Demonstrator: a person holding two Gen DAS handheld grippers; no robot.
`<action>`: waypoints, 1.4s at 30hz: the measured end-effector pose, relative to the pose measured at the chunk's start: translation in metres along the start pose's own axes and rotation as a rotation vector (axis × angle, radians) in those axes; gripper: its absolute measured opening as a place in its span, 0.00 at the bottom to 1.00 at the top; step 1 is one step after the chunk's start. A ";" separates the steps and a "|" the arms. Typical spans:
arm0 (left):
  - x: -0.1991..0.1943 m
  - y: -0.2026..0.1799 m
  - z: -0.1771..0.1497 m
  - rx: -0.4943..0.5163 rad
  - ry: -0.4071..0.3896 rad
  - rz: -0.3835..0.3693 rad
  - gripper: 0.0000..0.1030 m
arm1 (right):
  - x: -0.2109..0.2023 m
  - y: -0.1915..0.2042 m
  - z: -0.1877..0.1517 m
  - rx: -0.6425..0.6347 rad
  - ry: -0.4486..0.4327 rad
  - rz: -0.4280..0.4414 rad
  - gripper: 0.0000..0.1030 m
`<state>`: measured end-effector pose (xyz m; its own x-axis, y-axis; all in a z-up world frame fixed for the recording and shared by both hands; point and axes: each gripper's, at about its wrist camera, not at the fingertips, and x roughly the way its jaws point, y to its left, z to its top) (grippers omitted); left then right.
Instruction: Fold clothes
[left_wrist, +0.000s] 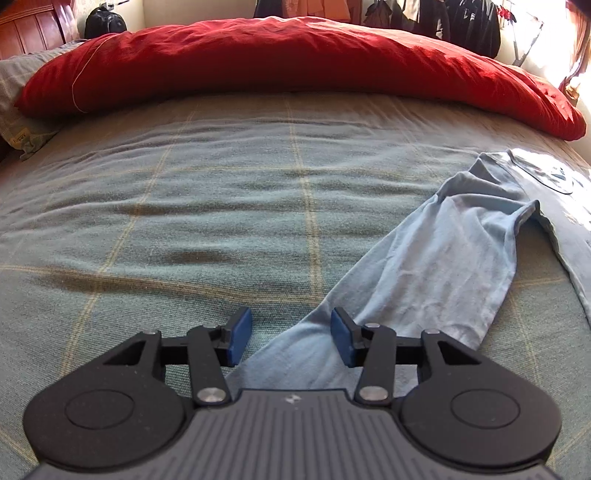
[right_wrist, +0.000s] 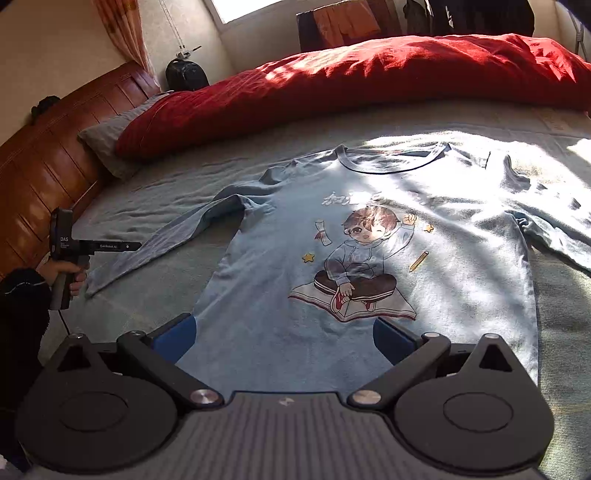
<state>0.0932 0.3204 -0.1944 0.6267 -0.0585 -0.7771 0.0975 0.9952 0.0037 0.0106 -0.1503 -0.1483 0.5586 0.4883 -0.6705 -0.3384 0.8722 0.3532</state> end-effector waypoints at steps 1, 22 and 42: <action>-0.001 -0.003 0.000 0.004 0.002 -0.007 0.25 | 0.002 0.002 0.000 -0.003 0.003 -0.002 1.00; -0.014 0.016 0.026 -0.141 -0.054 0.067 0.25 | 0.017 0.004 -0.001 0.011 0.027 0.005 1.00; -0.050 0.052 -0.070 -0.567 -0.072 0.165 0.43 | -0.027 0.009 -0.012 0.022 -0.043 0.052 1.00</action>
<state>0.0128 0.3809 -0.1992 0.6514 0.1148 -0.7500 -0.4215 0.8767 -0.2319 -0.0162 -0.1557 -0.1348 0.5726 0.5336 -0.6223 -0.3514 0.8456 0.4018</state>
